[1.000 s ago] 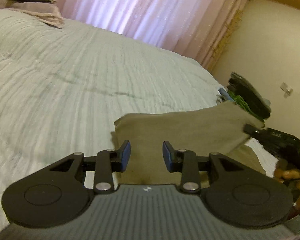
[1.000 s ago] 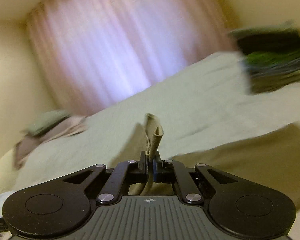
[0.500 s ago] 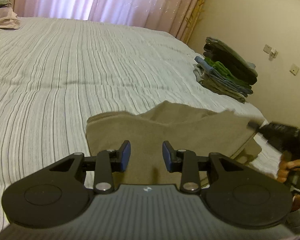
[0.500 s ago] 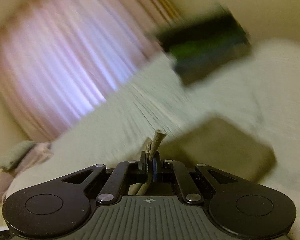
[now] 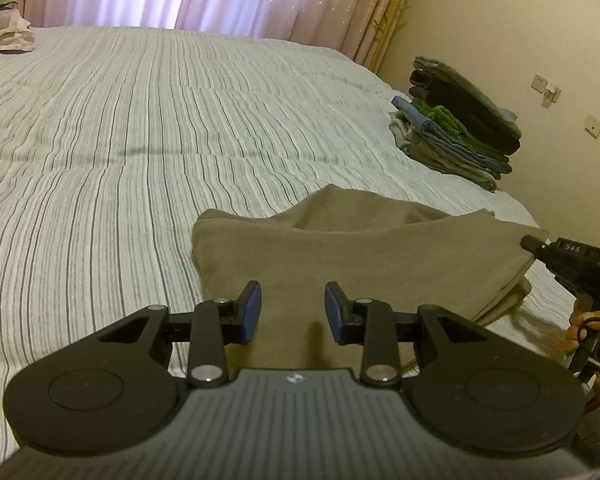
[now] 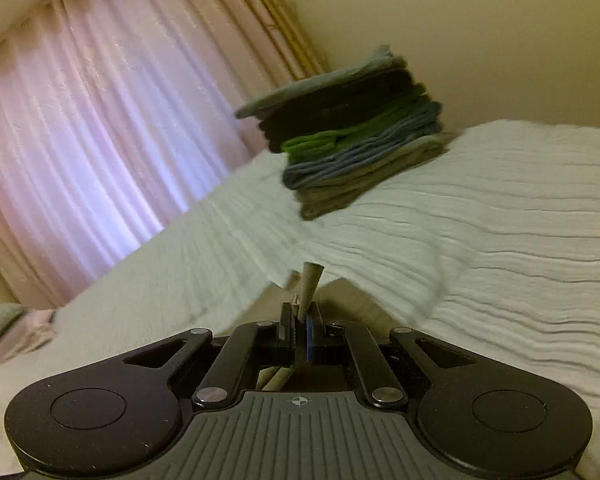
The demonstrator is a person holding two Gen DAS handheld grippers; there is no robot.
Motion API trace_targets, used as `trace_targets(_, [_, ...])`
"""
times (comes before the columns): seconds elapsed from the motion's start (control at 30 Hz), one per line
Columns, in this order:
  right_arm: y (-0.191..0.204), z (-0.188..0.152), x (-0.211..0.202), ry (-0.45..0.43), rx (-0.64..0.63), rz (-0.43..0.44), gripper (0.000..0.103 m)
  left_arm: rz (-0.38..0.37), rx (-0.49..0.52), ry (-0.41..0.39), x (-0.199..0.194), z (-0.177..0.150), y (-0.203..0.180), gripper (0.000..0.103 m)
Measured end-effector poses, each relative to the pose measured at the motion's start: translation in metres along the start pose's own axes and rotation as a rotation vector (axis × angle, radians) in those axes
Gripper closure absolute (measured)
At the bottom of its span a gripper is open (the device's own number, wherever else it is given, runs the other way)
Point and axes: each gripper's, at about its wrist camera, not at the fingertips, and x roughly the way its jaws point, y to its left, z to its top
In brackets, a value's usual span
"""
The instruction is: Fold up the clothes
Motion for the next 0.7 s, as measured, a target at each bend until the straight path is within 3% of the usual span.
trace_targets(0.1, [-0.013,-0.005,-0.003,0.009,0.057,-0.028,0.100,0.010,0.010,0.014,0.003,-0.003,-0.001,0.074])
trace_targets(0.2, [-0.002,-0.001,-0.018,-0.061,-0.017,0.003,0.100,0.020,0.017,0.024,0.006,-0.006,-0.001,0.074])
trace_targets(0.4, [-0.020,-0.012,0.005,0.087,0.007,-0.108,0.100,0.034,0.031,0.036,0.010,-0.008,-0.001,0.074])
trace_targets(0.7, [-0.026,-0.007,-0.003,0.101,-0.015,-0.143,0.100,0.063,0.031,0.038,0.012,-0.005,0.004,0.074])
